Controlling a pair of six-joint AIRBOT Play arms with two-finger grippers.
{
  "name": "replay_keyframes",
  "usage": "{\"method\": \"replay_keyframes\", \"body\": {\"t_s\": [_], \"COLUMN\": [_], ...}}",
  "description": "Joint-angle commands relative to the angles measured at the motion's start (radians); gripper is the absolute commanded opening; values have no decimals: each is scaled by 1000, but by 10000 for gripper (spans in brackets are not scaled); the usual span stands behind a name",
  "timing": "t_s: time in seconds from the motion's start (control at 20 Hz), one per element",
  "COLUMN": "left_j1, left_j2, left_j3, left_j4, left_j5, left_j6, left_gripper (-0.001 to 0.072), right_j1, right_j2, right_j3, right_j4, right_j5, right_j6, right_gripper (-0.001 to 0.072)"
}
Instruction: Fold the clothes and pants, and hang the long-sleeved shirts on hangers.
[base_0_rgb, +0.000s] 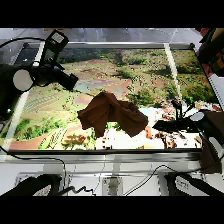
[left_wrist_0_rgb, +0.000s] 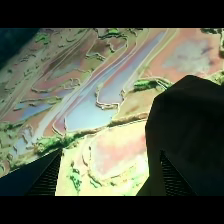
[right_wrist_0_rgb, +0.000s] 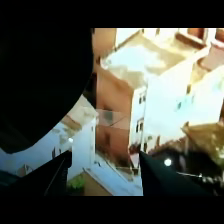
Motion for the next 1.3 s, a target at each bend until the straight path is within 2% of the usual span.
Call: {"method": "replay_keyframes", "body": {"t_s": [0.0,0.05,0.25,0.35,0.4,0.5,0.65,0.7,0.75,0.95,1.1,1.25], "left_j1": [1,1,1,1,1,1,1,1,1,2,2,2], "left_j2": [0,0,-1,-6,-12,-25,-68,-88,-106,-134,-134,-135], "left_j3": [0,0,0,-1,-1,-1,-2,-12,-41,-272,-481,-631], "left_j4": [-42,-83,-245,-276,-283,-282,-281,-281,-281,-305,-406,-498], "left_j5": [0,0,-29,-104,-156,-279,-439,-472,-479,-382,-227,-50], "left_j6": [-1,0,-8,-8,-8,-8,-120,-135,-134,-149,-169,-179], "left_gripper": [690,690,691,692,692,691,690,690,690,690,690,690], "right_j1": [-8,-8,-8,-2,11,51,104,112,116,116,116,117], "right_j2": [-90,-117,-188,-203,-203,-203,-203,-203,-201,-177,-147,-140], "right_j3": [-42,-42,-42,-42,-42,-41,-41,-41,-41,-41,-39,-21], "right_j4": [189,225,322,378,391,397,398,398,397,393,388,372], "right_j5": [5,35,40,10,-26,-105,-184,-194,-198,-189,-181,-154], "right_j6": [-50,-84,-90,-117,-117,-117,-117,-117,-117,-118,-170,-170], "right_gripper": [449,449,448,443,381,363,81,14,14,13,13,13]}}
